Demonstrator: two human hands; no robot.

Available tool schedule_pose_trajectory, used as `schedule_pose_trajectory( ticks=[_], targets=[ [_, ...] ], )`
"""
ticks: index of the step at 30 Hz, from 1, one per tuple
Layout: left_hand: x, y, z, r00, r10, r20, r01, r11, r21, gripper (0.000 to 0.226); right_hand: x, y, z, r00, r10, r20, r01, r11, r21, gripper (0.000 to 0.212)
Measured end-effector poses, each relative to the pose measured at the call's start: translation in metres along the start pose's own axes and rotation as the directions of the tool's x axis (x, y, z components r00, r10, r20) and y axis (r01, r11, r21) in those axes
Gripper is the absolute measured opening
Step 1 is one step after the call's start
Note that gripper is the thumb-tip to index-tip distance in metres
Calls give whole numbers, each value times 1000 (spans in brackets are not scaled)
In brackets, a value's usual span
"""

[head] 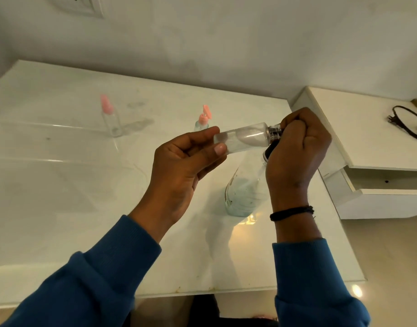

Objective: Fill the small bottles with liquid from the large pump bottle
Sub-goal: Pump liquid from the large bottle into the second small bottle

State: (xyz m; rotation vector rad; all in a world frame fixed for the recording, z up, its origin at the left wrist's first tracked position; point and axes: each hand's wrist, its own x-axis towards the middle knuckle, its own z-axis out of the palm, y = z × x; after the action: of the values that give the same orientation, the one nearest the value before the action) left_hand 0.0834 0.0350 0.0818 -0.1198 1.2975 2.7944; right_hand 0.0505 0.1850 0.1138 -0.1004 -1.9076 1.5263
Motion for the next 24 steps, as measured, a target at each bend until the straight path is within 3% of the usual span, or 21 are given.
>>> schedule_pose_trajectory(
  ticks=[24],
  targets=[
    [-1,-3,3,999,-44,-14,43,999,-29,40,3,-1,-1,1000,19,19,-19,1000,-5,25]
  ],
)
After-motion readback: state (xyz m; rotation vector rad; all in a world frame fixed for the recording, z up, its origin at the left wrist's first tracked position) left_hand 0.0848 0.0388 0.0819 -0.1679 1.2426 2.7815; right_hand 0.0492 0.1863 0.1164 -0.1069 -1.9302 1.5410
